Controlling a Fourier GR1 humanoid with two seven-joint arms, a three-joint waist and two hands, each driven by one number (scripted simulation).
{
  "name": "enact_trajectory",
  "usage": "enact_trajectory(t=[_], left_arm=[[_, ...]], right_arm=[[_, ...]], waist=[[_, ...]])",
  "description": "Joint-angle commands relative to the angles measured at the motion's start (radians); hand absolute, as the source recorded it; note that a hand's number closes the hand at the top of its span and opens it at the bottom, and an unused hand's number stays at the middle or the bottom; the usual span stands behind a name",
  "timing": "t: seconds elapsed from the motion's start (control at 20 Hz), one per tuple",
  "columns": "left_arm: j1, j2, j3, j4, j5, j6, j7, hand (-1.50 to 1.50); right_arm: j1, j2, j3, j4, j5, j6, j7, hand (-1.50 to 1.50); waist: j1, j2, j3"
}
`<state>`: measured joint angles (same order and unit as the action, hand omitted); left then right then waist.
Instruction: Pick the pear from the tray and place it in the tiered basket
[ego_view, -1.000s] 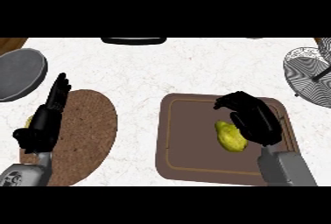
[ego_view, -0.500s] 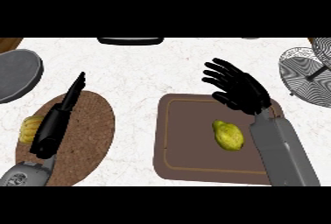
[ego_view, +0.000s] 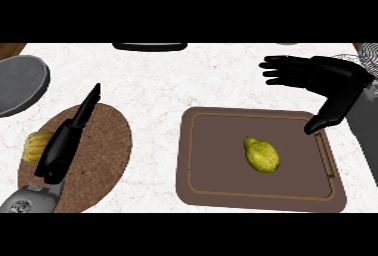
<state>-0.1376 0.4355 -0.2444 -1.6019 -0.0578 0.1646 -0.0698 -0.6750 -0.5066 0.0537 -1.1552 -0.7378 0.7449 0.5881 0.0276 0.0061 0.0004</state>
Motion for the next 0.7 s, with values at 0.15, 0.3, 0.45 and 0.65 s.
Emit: enact_trajectory(t=[0.15, 0.3, 0.45, 0.65], left_arm=[[-0.030, -0.005, -0.001, -0.017, -0.024, 0.002, 0.043, 0.00], [-0.014, 0.006, 0.035, -0.002, -0.007, -0.017, 0.025, 0.00], [-0.009, -0.042, 0.004, -0.002, -0.025, -0.010, 0.035, 0.00], [0.031, -0.033, 0.021, -0.055, -0.045, -0.018, 0.048, 0.00]], right_arm=[[-0.149, -0.195, 0.068, 0.075, 0.059, 0.285, 0.103, -1.50], [-0.182, -0.156, 0.117, 0.079, 0.093, 0.277, 0.127, -1.50], [-0.264, -0.123, 0.142, 0.100, 0.078, 0.234, 0.192, -1.50], [-0.187, -0.094, 0.187, -0.068, 0.018, 0.144, 0.295, -1.50]], waist=[[0.002, -0.001, 0.000], [-0.008, -0.004, -0.001], [-0.012, -0.005, -0.001], [-0.028, -0.012, -0.001]])
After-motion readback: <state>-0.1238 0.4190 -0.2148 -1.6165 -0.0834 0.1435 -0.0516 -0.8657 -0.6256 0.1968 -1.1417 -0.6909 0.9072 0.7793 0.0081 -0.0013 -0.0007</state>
